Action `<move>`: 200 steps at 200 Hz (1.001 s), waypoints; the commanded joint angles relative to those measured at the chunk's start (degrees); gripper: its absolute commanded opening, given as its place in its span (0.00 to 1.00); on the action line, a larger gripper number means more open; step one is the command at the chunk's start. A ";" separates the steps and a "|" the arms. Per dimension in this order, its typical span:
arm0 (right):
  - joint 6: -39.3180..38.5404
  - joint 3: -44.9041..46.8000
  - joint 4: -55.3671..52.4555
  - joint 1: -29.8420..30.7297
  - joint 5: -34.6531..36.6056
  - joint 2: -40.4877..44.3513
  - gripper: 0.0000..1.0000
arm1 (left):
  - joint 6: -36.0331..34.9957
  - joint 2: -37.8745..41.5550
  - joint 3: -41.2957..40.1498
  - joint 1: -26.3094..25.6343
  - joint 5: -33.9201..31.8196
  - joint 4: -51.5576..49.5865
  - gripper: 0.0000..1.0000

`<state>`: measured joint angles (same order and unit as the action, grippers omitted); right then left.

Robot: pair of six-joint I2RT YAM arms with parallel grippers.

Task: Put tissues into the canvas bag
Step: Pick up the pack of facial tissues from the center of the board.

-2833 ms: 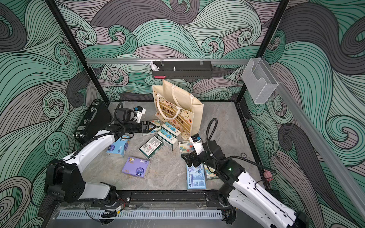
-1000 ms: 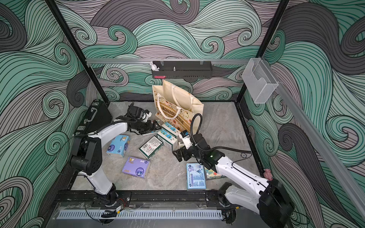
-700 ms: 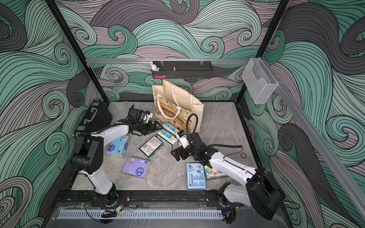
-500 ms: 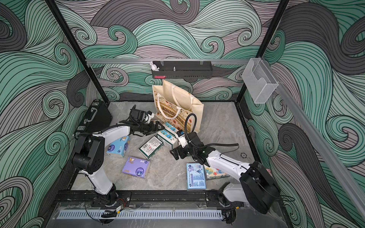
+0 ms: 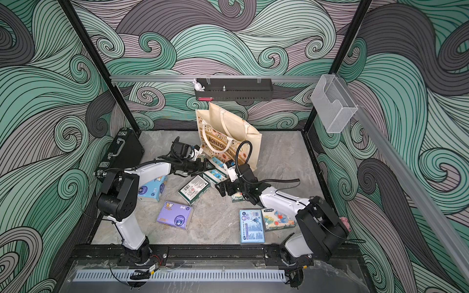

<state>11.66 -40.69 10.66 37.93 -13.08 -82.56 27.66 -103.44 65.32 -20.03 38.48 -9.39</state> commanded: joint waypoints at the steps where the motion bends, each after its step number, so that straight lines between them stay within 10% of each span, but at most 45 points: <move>1: 0.64 0.61 2.18 -0.90 -2.11 0.17 0.99 | -0.28 -0.89 1.87 -0.85 1.84 -0.45 0.95; 94: -0.19 -0.84 2.04 -0.93 -7.69 -8.19 0.98 | -1.21 -1.11 2.58 -1.49 1.94 -1.94 0.94; 200: -5.84 -4.89 -4.12 3.72 5.37 -12.79 0.88 | -1.66 -1.75 3.50 -1.74 2.30 -3.27 0.94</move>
<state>7.44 -44.93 9.69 41.12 -10.98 -94.00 27.20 -103.83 66.63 -21.23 39.51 -10.85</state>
